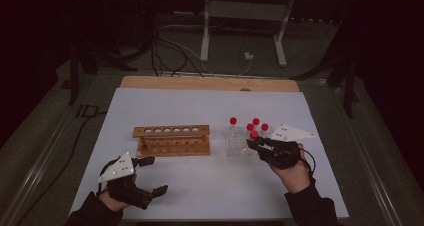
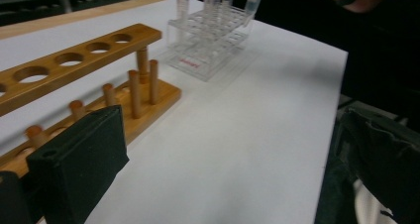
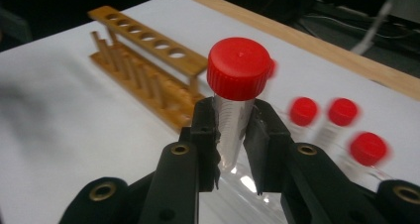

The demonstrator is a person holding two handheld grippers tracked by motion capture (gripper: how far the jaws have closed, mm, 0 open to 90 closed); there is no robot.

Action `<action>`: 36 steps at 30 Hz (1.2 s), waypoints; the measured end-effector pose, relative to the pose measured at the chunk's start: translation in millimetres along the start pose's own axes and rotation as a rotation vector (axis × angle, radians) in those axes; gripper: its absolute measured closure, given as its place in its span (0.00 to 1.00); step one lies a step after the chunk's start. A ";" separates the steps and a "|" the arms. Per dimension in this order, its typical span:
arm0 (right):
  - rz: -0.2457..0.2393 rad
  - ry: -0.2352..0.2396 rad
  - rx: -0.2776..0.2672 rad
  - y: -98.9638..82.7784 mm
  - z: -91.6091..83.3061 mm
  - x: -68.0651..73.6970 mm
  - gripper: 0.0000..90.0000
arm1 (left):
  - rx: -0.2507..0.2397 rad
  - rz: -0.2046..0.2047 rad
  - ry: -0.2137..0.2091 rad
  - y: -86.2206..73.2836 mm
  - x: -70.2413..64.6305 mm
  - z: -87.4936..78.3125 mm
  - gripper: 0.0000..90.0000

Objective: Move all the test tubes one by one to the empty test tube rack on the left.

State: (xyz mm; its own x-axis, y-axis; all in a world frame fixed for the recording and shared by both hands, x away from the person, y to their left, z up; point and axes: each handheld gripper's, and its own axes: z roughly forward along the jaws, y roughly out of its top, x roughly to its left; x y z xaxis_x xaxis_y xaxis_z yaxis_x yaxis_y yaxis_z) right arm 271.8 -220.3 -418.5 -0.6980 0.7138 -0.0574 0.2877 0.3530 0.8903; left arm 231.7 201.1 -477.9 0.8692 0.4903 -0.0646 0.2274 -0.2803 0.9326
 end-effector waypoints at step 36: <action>-0.143 0.246 0.089 3.4 55.4 78.7 0.84 | -0.037 0.092 -0.142 71.8 -17.3 50.9 0.03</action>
State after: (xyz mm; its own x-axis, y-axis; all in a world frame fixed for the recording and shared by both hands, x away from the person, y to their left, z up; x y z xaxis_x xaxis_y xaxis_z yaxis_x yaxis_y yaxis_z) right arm 254.2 -129.4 -445.0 -0.8704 0.4888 -0.0590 0.2235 0.4991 0.8372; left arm 255.3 130.5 -427.9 0.9394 0.3418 -0.0255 0.1301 -0.2869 0.9491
